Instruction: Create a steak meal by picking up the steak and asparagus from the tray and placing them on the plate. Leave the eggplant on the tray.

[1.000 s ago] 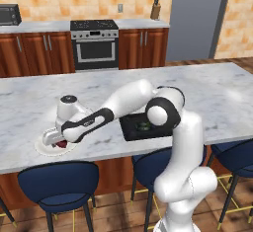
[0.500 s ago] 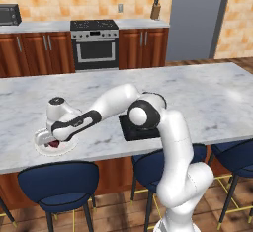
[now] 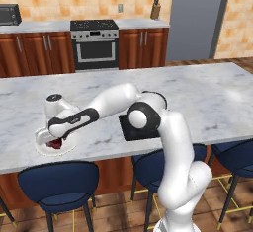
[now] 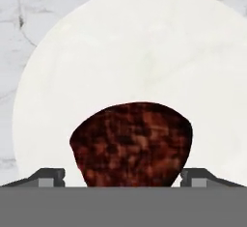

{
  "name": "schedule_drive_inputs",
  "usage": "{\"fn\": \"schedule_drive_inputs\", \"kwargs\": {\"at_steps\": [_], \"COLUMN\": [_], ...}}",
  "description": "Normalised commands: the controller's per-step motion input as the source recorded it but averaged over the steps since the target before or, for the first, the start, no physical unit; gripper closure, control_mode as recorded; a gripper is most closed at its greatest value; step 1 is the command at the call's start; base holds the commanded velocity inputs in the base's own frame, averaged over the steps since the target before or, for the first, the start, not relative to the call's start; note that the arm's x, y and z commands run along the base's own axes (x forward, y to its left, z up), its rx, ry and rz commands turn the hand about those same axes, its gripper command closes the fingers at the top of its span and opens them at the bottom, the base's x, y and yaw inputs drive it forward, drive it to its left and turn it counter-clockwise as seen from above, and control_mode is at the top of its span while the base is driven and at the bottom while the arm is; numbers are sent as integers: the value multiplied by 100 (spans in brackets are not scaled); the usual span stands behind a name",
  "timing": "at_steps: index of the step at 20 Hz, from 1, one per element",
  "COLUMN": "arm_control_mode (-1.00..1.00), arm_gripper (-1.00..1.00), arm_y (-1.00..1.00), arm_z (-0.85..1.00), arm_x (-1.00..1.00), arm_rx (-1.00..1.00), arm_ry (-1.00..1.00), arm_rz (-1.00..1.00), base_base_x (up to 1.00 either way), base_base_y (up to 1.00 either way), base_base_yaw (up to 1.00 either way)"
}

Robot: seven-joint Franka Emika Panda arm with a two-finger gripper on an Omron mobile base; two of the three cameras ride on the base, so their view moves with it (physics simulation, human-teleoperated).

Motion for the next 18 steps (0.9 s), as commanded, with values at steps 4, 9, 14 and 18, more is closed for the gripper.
{"fn": "schedule_drive_inputs", "kwargs": {"at_steps": [4,9,14,18], "arm_control_mode": [-100,-100,-100,-100], "arm_gripper": [-100,-100,-100,-100], "arm_y": [-15,-35,-98,-100], "arm_z": [34,61,55,79], "arm_x": [-48,-56,-38,-19], "arm_rx": [0,0,5,10], "arm_ry": [-11,-20,-15,-18], "arm_rz": [0,0,-2,-1], "base_base_x": [0,0,0,0], "base_base_y": [0,0,0,0], "base_base_yaw": [0,0,0,0]}}
